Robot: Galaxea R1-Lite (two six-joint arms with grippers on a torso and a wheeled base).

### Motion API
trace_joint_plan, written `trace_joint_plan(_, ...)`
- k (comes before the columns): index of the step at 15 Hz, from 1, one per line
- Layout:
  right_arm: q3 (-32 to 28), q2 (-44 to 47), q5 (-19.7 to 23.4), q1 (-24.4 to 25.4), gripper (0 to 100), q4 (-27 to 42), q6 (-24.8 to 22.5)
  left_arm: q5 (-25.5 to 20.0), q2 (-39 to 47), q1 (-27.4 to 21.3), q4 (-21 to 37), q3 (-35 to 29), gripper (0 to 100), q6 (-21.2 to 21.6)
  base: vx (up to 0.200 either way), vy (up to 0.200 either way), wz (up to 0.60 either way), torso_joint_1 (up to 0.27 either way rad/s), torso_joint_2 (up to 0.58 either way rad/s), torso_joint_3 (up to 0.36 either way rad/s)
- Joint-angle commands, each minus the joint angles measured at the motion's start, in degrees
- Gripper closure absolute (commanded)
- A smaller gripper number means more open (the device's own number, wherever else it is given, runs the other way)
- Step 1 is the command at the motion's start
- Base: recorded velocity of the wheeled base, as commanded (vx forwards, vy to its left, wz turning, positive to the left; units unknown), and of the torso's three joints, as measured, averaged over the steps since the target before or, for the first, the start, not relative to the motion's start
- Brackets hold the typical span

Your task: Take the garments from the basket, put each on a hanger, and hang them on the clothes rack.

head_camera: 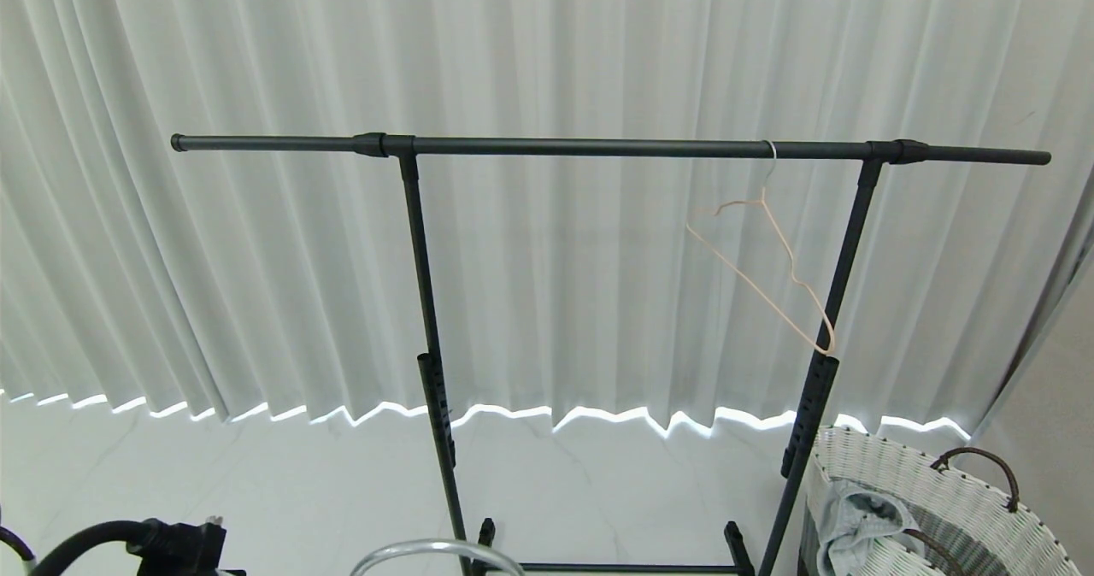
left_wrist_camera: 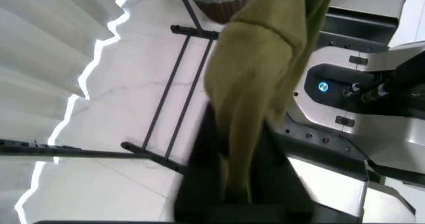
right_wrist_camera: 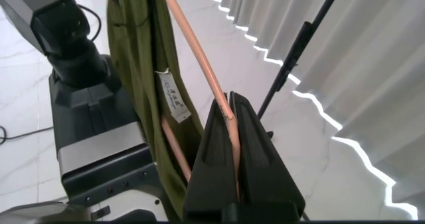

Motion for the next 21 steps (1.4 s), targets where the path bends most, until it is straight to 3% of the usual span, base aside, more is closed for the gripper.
trace_joint_plan(1,-0.2,-0.06,-0.06,0.0,100,-0.22,0.06,0.01,0.09,-0.01,0.08,0.28,100,0.03,0.0,0.0,0.0,0.0,0.0,0.0)
trace_joint_plan(2,-0.02,-0.15,-0.06,0.0,100,-0.22,-0.02,0.28,0.0,0.08,-0.01,0.45,100,0.12,0.0,0.0,0.0,0.0,0.0,0.0)
trace_joint_plan(3,-0.02,-0.23,-0.14,0.0,0,-0.22,-0.02,0.36,-0.09,0.17,-0.01,0.54,100,0.12,0.0,0.0,0.0,0.0,0.0,0.0)
trace_joint_plan(7,0.15,-0.32,-0.58,-0.79,0,-0.22,-0.38,2.39,-0.17,0.43,-0.53,0.54,100,0.47,0.0,0.0,0.0,0.0,0.0,0.0)
trace_joint_plan(10,1.21,-1.29,-1.2,-4.66,0,-0.22,-0.38,9.68,-0.09,0.43,-0.71,0.54,100,0.47,0.0,0.0,0.0,0.0,0.0,0.0)
trace_joint_plan(13,1.12,-1.55,-0.93,-6.77,0,-0.05,-0.2,21.99,1.85,2.28,-0.71,0.19,100,0.03,0.0,0.0,0.0,0.0,0.0,0.0)
trace_joint_plan(14,1.21,-1.29,-0.93,-6.77,0,0.31,-0.02,23.83,2.37,3.16,-0.88,-0.43,100,-0.23,0.0,0.0,0.0,0.0,0.0,0.0)
trace_joint_plan(18,0.86,1.7,-0.67,-6.77,0,1.1,3.05,24.36,4.04,8.87,-2.03,-6.23,100,-0.06,0.0,0.0,0.0,0.0,0.0,0.0)
trace_joint_plan(21,-0.99,7.5,-0.76,-6.86,0,1.1,12.19,24.18,5.45,10.27,-2.03,-12.38,100,-0.14,0.0,0.0,0.0,0.0,0.0,0.0)
